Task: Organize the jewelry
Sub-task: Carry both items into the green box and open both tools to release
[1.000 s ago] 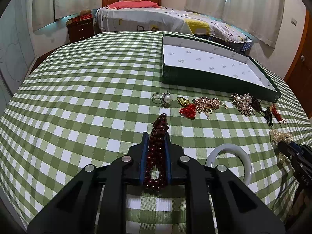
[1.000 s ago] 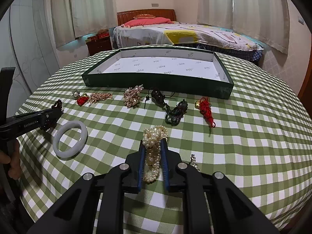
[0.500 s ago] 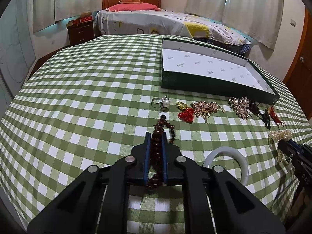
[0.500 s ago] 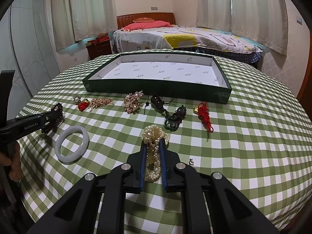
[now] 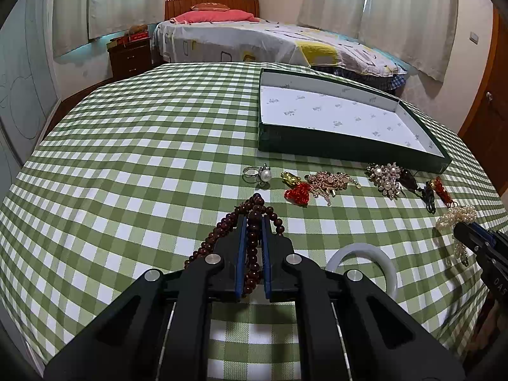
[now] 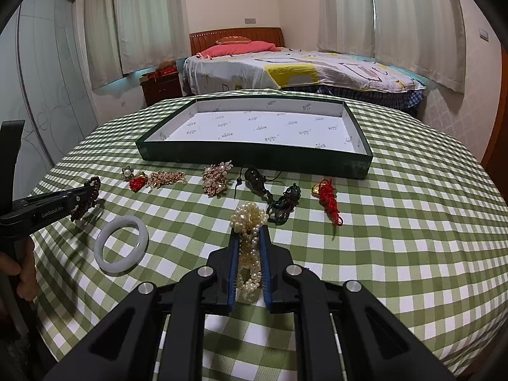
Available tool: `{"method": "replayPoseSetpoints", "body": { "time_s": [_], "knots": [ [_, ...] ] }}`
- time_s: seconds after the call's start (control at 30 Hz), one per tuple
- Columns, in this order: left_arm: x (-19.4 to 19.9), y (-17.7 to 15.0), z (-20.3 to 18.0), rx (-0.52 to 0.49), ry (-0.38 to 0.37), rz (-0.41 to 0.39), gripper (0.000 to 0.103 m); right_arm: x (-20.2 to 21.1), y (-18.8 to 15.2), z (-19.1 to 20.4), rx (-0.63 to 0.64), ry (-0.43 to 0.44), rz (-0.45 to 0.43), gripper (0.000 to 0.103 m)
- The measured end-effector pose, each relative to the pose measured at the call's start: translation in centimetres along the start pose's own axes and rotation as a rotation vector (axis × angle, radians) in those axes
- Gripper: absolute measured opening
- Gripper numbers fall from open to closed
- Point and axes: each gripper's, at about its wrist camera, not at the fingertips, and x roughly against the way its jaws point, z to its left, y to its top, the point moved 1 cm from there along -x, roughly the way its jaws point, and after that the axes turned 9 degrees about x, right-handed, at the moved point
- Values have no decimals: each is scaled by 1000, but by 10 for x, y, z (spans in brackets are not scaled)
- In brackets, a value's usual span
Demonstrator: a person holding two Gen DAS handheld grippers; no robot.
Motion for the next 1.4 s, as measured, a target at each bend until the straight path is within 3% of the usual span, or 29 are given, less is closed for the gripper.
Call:
{"method": "replayPoseSetpoints", "body": {
  "time_s": [0.27,0.5,0.67,0.87,1.03,1.23,1.4],
  "knots": [
    [16,14,-8,-3,-25,-39,9,11,16,-5,-7,-10,-51,13],
    [25,47,-30,-24,-71,-98,9,16,48,-17,-9,-34,-127,13],
    [16,82,-53,-34,-118,-135,9,8,84,-34,-12,-62,-185,13],
    [-12,121,-86,-66,-150,-169,9,-22,116,-57,-26,-87,-191,13],
    [-58,134,-103,-83,-138,-117,9,-55,123,-74,-43,-100,-133,13],
    [-119,123,-102,-76,-116,37,9,-96,111,-90,-85,-90,-2,13],
    [-138,116,-99,-84,-95,84,9,-116,100,-94,-90,-94,84,13]
  ]
}}
